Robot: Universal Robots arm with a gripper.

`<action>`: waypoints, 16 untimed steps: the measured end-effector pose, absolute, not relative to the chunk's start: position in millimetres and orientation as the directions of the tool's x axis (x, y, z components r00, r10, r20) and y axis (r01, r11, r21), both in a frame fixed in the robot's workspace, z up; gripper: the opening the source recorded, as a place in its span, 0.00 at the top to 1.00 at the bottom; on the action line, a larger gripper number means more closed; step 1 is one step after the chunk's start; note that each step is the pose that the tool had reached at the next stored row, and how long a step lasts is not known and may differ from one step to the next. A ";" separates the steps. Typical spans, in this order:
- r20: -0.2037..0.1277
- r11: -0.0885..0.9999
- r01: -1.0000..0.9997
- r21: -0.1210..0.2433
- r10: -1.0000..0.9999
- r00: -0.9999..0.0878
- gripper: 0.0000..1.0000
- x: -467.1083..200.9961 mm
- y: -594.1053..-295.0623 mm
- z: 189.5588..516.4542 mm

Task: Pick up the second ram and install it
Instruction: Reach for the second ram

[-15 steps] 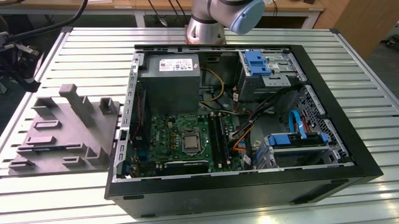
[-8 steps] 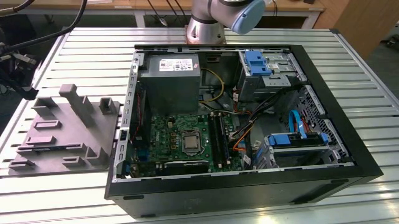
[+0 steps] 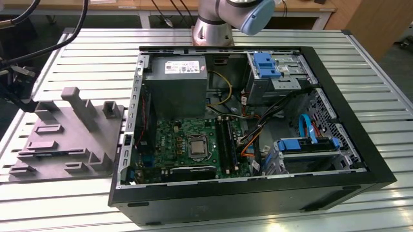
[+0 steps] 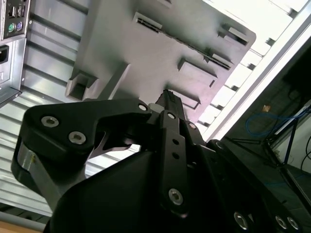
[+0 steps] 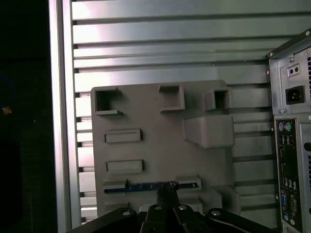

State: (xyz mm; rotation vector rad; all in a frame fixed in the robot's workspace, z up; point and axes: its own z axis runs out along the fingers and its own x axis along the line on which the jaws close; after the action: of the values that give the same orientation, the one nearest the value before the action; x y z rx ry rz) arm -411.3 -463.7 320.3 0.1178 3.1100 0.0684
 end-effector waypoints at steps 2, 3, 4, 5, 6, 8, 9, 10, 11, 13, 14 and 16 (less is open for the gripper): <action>-0.027 0.996 0.075 0.045 0.076 -0.997 0.90 -411.8 -467.0 319.1; -0.027 0.996 0.075 0.045 0.076 -0.997 0.90 -412.1 -468.5 318.6; -0.027 0.996 0.075 0.045 0.076 -0.997 0.90 -412.4 -470.1 318.1; -0.027 0.996 0.075 0.045 0.076 -0.997 0.90 -412.7 -472.0 317.5; -0.027 0.996 0.075 0.045 0.076 -0.997 0.90 -412.9 -473.8 316.9; -0.027 0.996 0.075 0.045 0.076 -0.997 0.90 -413.5 -477.1 315.6; -0.027 0.996 0.075 0.045 0.076 -0.997 0.90 -413.8 -478.7 314.7; -0.027 0.996 0.075 0.045 0.076 -0.997 0.90 -414.1 -480.5 313.5; -0.027 0.996 0.075 0.045 0.076 -0.997 0.90 -414.3 -482.2 312.5; -0.027 0.996 0.075 0.045 0.076 -0.997 0.90 -414.7 -484.4 311.0; -0.027 0.996 0.075 0.045 0.076 -0.997 0.90 -414.8 -484.8 310.6; -0.027 0.996 0.075 0.045 0.076 -0.997 0.90 -414.9 -484.8 310.4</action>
State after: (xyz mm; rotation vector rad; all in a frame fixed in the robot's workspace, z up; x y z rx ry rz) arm -414.9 -484.8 310.4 0.1175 3.1101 0.0682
